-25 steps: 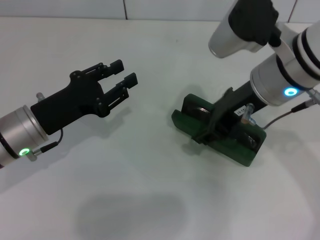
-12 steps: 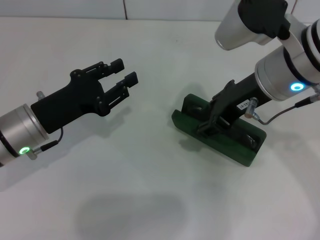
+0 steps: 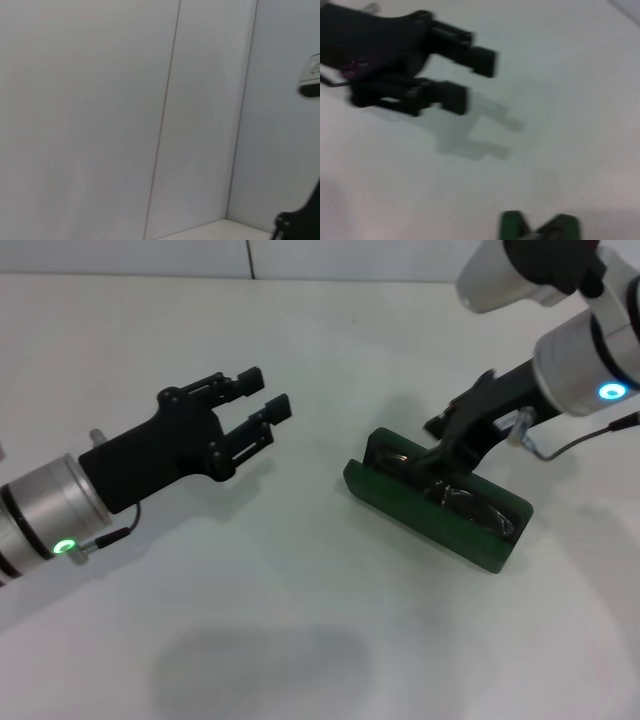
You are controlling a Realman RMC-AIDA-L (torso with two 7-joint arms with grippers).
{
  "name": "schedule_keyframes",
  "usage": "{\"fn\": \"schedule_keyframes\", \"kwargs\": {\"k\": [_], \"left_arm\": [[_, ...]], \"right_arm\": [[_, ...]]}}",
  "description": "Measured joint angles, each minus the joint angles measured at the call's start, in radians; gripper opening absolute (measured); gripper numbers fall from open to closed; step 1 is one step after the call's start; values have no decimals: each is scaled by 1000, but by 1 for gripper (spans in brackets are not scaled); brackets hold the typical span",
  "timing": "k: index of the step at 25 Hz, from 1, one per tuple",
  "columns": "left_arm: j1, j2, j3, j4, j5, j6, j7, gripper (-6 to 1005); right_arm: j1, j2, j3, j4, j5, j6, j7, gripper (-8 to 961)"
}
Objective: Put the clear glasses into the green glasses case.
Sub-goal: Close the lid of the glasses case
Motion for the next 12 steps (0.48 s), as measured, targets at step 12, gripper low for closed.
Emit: {"fn": "schedule_keyframes", "kwargs": {"k": [12], "left_arm": [[-96, -19, 104, -55, 9, -1, -37, 489]], "right_arm": [[12, 2, 30, 159, -61, 66, -28, 503]]}}
